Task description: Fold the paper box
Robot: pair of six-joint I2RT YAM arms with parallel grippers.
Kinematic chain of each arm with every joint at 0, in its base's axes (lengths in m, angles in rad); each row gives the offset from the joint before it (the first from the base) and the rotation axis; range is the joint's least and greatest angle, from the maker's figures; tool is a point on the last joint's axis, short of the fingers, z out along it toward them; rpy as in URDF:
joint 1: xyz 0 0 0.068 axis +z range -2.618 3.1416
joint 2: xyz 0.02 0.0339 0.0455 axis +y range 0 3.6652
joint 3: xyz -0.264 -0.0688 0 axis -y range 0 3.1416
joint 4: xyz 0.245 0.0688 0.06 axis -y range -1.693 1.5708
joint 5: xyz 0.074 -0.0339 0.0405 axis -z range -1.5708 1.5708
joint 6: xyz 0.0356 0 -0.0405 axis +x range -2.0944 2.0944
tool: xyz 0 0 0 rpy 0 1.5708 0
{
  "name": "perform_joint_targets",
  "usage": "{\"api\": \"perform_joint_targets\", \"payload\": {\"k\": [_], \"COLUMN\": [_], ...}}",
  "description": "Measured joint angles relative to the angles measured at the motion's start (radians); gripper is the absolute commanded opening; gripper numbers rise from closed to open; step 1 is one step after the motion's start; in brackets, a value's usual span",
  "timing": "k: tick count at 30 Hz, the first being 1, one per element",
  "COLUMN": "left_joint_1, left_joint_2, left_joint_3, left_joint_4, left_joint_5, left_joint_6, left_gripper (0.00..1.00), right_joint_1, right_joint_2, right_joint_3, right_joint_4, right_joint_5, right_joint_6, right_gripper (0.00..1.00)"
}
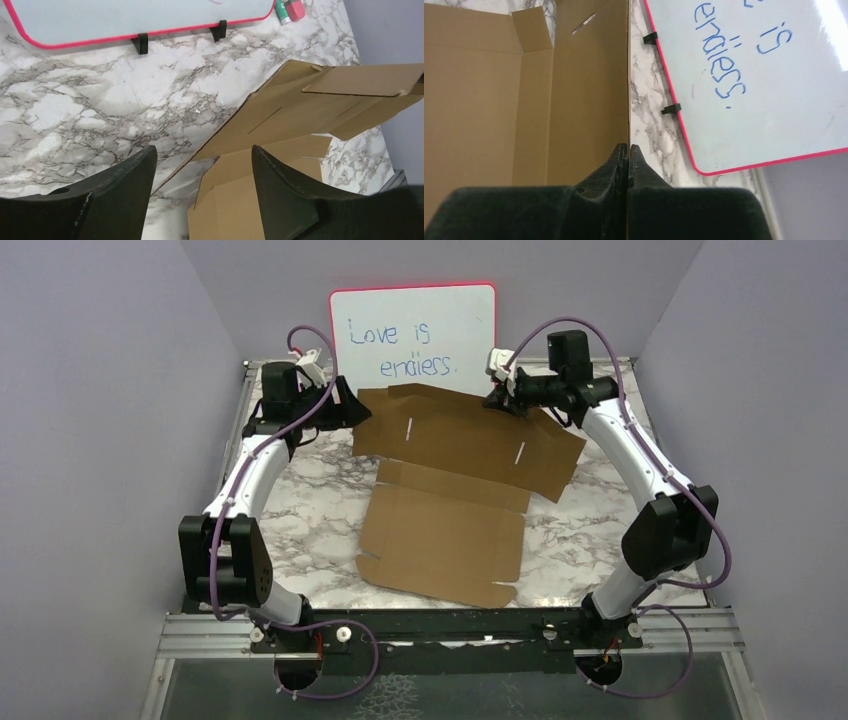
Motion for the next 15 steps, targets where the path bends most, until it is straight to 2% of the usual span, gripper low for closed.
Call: {"api": "perform_joint_targets", "payload": {"k": [4,15], "left_joint_1": [0.0,0.0], "left_joint_2": [-0.05,-0.138], "left_joint_3": [-0.011,-0.112], "left_joint_4": [0.015,0.007], "left_joint_5": [-0.016,-0.108], "left_joint_6": [0.0,0.012], "left_gripper": [0.77,0.79], "right_joint_1": [0.023,0.133], "right_joint_2": [-0.039,-0.111], "right_joint_3": [-0.027,-0.158], "right_joint_4": [0.045,0.133], "right_joint_5": [0.044,0.175], "right_joint_6": [-0.067,-0.2], "right_gripper": [0.05,0.05]}}
